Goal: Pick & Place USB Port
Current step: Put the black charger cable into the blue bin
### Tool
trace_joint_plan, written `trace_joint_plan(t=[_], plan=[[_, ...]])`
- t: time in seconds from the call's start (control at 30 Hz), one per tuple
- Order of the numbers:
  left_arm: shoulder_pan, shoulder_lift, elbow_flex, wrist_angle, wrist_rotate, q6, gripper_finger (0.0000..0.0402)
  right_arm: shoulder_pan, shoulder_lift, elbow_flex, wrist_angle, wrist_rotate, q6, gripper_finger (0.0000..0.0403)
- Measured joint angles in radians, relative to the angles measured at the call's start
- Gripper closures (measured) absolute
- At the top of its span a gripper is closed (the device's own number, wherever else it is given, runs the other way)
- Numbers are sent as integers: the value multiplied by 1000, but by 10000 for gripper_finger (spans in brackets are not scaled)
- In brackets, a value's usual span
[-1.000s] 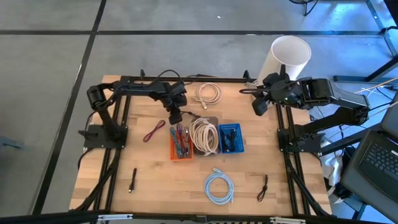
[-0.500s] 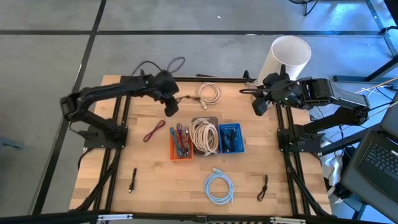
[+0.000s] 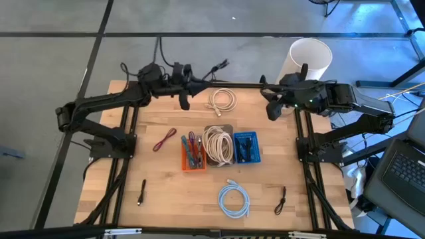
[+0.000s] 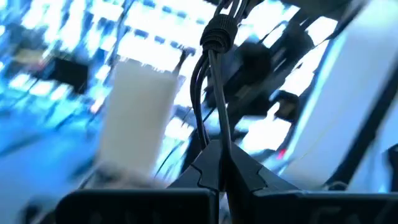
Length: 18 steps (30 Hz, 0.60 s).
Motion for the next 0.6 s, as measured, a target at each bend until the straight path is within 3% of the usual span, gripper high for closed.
trace_joint_plan(t=[0.1, 0.23, 0.4, 0.6], plan=[[-22, 41, 0, 213, 33, -64, 399, 0, 0, 0, 97, 0, -52, 238], [-49, 111, 0, 366, 40, -123, 399, 0, 0, 0, 264, -50, -128, 238], [-83, 211, 48, 416, 45, -159, 399, 0, 8, 0, 435, -118, -199, 238], [-125, 361, 244, 405, 147, -136, 399, 0, 24, 0, 475, -135, -216, 238]])
